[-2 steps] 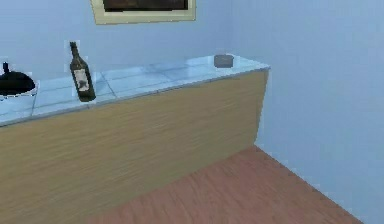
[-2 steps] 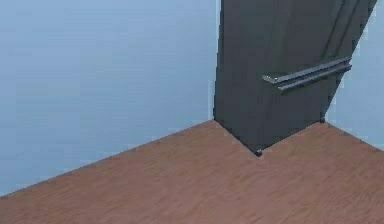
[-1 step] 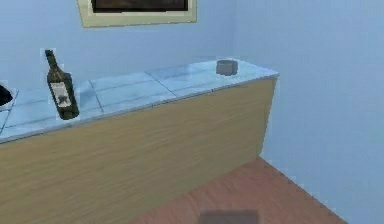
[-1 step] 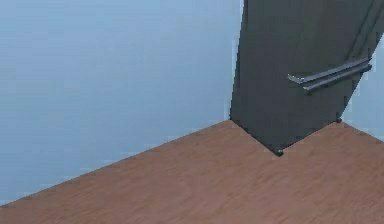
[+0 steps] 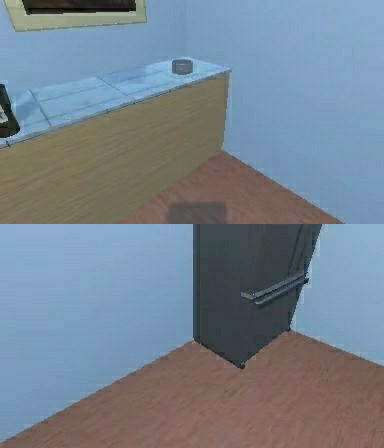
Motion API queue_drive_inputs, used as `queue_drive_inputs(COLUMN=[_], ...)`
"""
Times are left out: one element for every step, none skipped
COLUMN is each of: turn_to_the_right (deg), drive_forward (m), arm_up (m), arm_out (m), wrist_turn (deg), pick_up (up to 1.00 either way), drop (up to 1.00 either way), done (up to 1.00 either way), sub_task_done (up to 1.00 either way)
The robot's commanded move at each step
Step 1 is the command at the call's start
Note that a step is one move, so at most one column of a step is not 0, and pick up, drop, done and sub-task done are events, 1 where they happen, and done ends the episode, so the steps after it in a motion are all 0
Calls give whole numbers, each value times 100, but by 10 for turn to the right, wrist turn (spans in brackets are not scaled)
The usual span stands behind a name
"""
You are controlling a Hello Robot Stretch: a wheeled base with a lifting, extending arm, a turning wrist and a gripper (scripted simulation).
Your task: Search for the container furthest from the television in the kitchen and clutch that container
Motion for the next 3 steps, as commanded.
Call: queue_drive_inputs(turn_to_the_right=[0,-450,-450], drive_forward=[60,0,0], arm_up=[0,0,0], arm_out=[0,0,0], wrist_turn=[0,0,0], pick_up=[0,0,0], drop=[0,0,0], done=[0,0,0], sub_task_done=[0,0,0])
